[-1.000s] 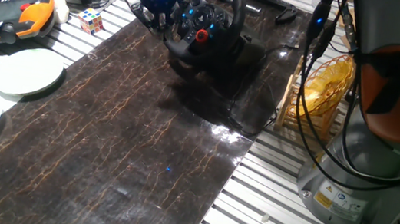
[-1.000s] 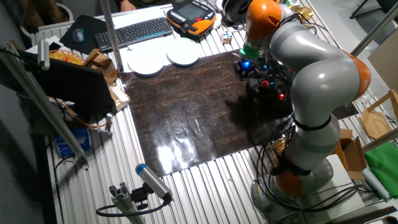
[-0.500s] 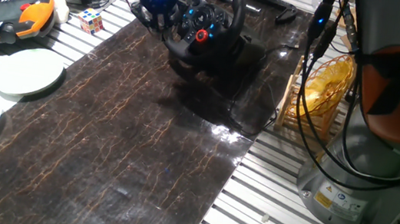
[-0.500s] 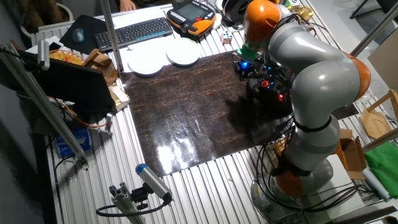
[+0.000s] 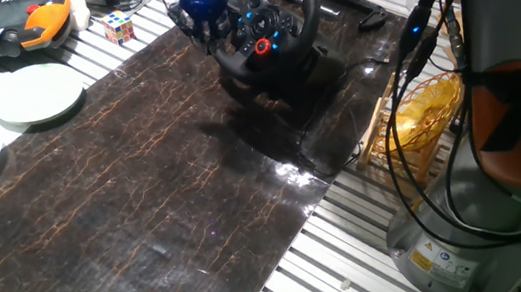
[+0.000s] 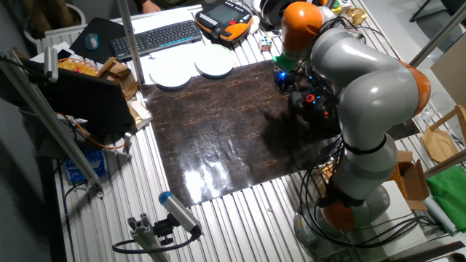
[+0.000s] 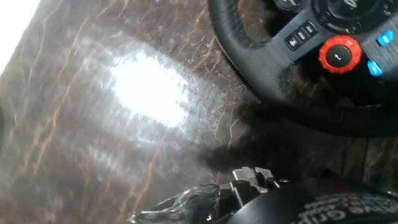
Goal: Rotate the steering wheel 90 degrees counterclockwise
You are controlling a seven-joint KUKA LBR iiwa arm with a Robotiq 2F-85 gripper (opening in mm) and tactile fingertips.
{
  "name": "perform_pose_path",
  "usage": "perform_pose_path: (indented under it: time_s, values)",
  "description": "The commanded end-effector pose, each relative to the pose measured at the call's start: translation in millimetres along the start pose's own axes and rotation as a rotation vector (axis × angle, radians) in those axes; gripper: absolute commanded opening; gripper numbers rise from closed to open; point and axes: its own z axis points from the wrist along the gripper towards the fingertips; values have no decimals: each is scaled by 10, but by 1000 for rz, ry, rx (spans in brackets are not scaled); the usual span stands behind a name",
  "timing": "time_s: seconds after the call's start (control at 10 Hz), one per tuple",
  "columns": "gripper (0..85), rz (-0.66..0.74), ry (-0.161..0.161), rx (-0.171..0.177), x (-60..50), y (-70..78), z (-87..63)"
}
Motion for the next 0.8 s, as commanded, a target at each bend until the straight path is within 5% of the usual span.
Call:
perform_pose_path:
  time_s: [0.0, 0.7]
  values:
    - [7, 83, 1, 4, -13, -13, 2]
    - [7, 203, -13, 25, -126, -78, -42]
